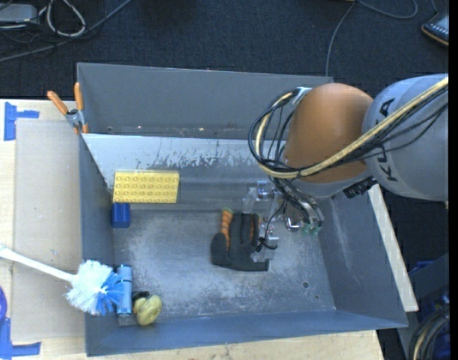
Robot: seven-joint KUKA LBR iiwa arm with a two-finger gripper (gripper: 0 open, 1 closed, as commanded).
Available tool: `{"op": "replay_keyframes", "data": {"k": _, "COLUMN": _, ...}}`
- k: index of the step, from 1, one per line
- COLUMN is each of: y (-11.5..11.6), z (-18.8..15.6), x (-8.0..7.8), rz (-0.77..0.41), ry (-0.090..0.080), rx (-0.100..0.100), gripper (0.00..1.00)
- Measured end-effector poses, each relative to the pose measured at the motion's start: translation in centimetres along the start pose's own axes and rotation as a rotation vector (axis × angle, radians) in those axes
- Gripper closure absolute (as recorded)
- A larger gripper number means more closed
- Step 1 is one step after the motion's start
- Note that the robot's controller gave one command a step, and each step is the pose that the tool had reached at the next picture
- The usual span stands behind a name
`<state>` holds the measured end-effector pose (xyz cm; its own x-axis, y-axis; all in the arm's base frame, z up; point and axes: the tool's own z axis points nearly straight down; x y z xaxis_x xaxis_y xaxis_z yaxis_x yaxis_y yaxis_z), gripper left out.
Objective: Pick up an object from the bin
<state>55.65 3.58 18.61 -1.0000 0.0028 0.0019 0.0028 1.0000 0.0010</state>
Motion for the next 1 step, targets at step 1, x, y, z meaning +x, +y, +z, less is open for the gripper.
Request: {"op": "replay_keyframes", "data": {"k": 1, "y": 0.00, "z": 0.01, "x": 0.00, "rz": 0.000, "ry": 0.000, "rx": 0.000, "gripper": 0.00}}
